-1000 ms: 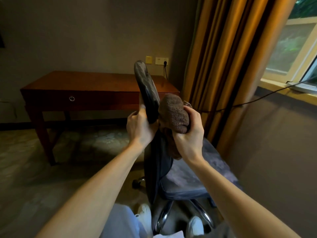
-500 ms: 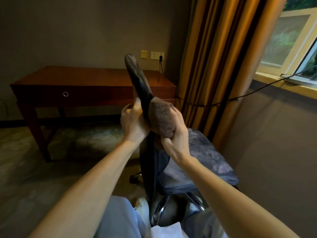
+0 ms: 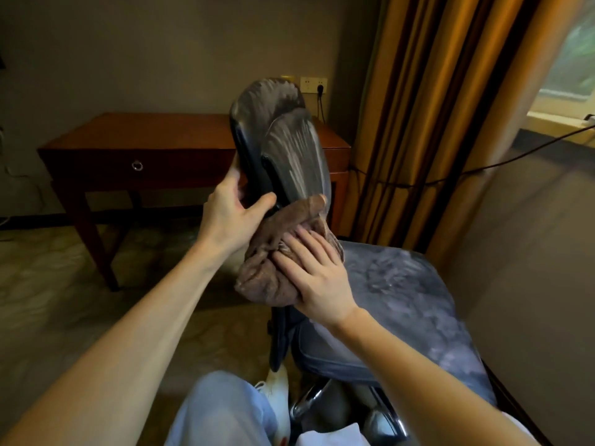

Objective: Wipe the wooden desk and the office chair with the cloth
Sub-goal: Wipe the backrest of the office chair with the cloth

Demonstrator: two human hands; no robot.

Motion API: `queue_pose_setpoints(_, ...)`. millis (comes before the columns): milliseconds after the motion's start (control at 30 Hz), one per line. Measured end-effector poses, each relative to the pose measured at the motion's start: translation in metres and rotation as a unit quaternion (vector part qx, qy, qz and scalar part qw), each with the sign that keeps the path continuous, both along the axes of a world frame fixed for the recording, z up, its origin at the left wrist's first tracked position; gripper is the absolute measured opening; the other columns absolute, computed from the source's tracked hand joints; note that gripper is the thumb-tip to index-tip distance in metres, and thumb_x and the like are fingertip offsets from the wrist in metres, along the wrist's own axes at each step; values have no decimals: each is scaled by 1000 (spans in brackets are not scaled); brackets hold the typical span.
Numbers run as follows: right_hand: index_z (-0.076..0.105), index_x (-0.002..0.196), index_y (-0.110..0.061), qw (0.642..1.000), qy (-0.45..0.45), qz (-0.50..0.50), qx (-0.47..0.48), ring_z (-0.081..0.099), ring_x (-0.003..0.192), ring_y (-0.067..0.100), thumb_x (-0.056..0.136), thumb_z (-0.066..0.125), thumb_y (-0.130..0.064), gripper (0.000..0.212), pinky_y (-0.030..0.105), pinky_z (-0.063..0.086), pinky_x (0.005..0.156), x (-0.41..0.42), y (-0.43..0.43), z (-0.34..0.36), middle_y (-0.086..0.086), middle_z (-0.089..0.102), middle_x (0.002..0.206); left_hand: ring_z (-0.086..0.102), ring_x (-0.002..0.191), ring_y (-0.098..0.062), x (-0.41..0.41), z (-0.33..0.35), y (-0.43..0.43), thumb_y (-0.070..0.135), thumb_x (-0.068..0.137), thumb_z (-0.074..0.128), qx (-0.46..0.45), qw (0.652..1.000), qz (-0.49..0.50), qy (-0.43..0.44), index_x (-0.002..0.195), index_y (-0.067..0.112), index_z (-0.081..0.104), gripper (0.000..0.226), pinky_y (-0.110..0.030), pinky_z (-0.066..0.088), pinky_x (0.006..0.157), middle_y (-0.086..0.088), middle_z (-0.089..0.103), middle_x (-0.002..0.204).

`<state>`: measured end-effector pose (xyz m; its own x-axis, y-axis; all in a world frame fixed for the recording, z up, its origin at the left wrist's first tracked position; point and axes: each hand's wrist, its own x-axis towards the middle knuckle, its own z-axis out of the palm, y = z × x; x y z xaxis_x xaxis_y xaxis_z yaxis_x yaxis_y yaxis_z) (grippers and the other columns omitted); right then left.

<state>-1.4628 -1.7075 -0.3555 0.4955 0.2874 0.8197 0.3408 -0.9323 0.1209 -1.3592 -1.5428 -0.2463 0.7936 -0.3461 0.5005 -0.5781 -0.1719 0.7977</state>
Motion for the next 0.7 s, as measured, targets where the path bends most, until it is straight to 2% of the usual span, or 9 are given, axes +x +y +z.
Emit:
queue_pose_setpoints(100, 67, 133, -15, 999, 15, -35, -15, 54, 136, 38, 106, 49, -34, 38, 56, 36, 118, 6, 14, -14, 14, 63, 141, 68, 110, -1, 12, 0, 4, 30, 91, 74, 4, 1000, 4, -2, 153, 24, 43, 70, -41, 58, 98, 26, 67, 115)
queue_pose_setpoints(167, 68, 128, -17, 996, 19, -48, -67, 59, 126, 37, 103, 54, -27, 31, 53, 37, 116, 6, 8, -32, 11, 66, 134, 70, 104, -3, 17, 4, 1, 31, 90, 73, 5, 1000, 9, -9, 151, 26, 46, 67, -44, 60, 94, 24, 69, 109)
queue_pose_setpoints(233, 68, 124, -19, 990, 34, -53, -123, 61, 116, 34, 98, 60, -21, 28, 50, 36, 110, 1, -6, -53, 7, 68, 126, 72, 101, -7, 22, 4, -4, 35, 88, 71, 7, 1000, 7, -6, 147, 29, 48, 64, -48, 60, 91, 18, 71, 110)
queue_pose_setpoints(333, 69, 121, -21, 984, 73, -46, -154, 54, 114, 29, 92, 61, -22, 31, 48, 36, 104, -9, -12, -72, 3, 69, 120, 70, 106, -5, 25, -1, -5, 28, 93, 71, 14, 1000, 6, 3, 145, 31, 48, 57, -44, 59, 96, 21, 69, 114)
queue_pose_setpoints(433, 69, 115, -23, 973, 131, -31, -190, 58, 108, 28, 87, 57, -29, 30, 45, 36, 92, -10, -9, -59, 1, 69, 111, 69, 109, -5, 25, 0, -2, 25, 95, 70, 13, 1000, 10, 16, 146, 32, 46, 57, -43, 58, 98, 21, 68, 117)
queue_pose_setpoints(533, 69, 108, -23, 965, 152, -20, -211, 62, 103, 29, 88, 58, -32, 25, 43, 36, 88, -10, -7, -28, 1, 69, 105, 68, 110, -7, 20, 6, -4, 33, 93, 69, 24, 999, 16, 19, 146, 36, 45, 59, -46, 57, 99, 22, 67, 117)
queue_pose_setpoints(600, 71, 109, -20, 979, 107, -20, -170, 62, 99, 30, 90, 62, -32, 24, 43, 40, 88, -19, 1, 0, 5, 68, 104, 67, 108, -7, 15, 8, -3, 38, 92, 68, 36, 999, 20, 23, 148, 34, 44, 61, -46, 56, 99, 23, 65, 113)
queue_pose_setpoints(700, 74, 115, -15, 995, -25, -36, -84, 63, 104, 33, 92, 69, -29, 27, 45, 45, 90, -29, 11, 45, 12, 70, 115, 66, 113, -11, 14, 8, -1, 52, 84, 67, 42, 999, 26, 23, 148, 32, 44, 70, -49, 55, 100, 21, 65, 118)
